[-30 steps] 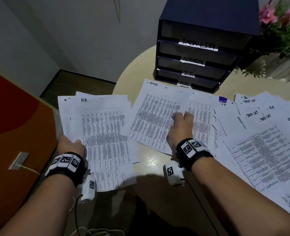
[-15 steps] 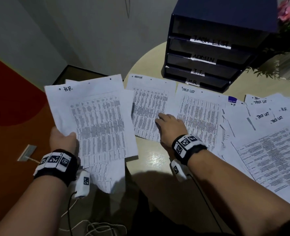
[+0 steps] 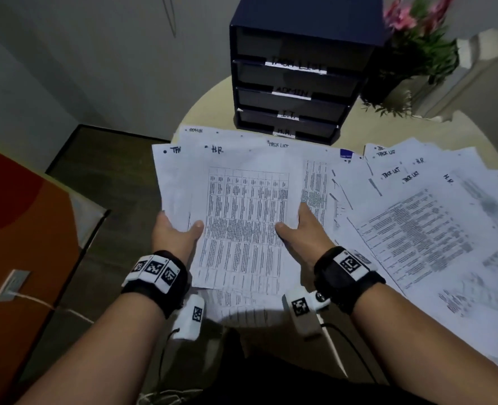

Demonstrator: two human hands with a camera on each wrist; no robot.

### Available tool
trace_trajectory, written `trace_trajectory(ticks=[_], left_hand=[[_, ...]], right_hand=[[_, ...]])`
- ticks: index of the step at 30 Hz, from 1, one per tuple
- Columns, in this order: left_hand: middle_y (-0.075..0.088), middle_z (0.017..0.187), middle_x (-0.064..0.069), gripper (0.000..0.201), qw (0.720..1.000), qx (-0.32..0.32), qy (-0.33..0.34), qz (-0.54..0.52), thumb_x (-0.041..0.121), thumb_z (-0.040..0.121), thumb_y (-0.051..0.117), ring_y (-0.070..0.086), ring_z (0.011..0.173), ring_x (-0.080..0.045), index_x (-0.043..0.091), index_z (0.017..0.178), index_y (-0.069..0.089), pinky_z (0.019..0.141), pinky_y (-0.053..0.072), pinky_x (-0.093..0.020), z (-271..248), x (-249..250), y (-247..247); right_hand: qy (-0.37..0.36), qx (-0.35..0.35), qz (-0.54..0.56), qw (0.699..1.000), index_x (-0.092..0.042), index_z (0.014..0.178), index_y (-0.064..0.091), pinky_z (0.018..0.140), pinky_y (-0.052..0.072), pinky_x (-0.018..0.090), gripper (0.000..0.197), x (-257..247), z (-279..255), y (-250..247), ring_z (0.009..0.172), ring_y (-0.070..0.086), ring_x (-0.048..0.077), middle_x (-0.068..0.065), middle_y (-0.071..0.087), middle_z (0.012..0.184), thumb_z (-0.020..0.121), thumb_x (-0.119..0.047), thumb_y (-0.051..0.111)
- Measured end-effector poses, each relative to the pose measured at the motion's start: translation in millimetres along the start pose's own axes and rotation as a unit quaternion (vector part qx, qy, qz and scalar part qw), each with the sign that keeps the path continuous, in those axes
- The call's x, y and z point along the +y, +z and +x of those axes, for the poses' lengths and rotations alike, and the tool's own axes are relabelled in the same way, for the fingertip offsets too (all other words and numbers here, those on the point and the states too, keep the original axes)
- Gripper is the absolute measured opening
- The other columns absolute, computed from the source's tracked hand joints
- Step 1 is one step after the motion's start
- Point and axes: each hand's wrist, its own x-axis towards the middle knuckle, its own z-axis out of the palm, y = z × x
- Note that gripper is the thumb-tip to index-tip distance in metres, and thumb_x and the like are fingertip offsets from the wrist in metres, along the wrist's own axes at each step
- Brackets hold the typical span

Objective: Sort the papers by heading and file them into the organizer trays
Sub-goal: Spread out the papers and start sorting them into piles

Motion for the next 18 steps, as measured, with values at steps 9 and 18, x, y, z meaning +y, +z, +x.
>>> trace_trajectory(ticks=[9,18], left_hand=[[0.068,0.112,-0.004,0.032,0.996,-0.070,-0.050,0.005,0.004,0.089,0.066,0.064,0.106,-0.025,0.008,0.121,0.061,0.099,0.048,-0.036,-21,-27,42],[0.058,0.131,-0.021,0.047,0.994,0.038,-0.026,0.095,0.007,0.092,0.063,0.055,0.122,-0.038,-0.003,0.135,0.049,0.105,0.043,-0.041,-3,-15,18]], right_hand=[[0.047,0.152,-0.024,0.987,-0.014,0.100,0.067,0.074,0.050,0.032,0.014,65,-23,-67,0.083,0.064,0.025,0.008,0.070,0.094,0.089,-0.006,0.063],[0.036,0.116,-0.157,0.980,-0.025,0.145,0.028,0.059,0.044,0.016,0.060,73,-62,-61,0.075,0.061,0.013,-0.008,0.052,0.115,0.093,-0.010,0.055]])
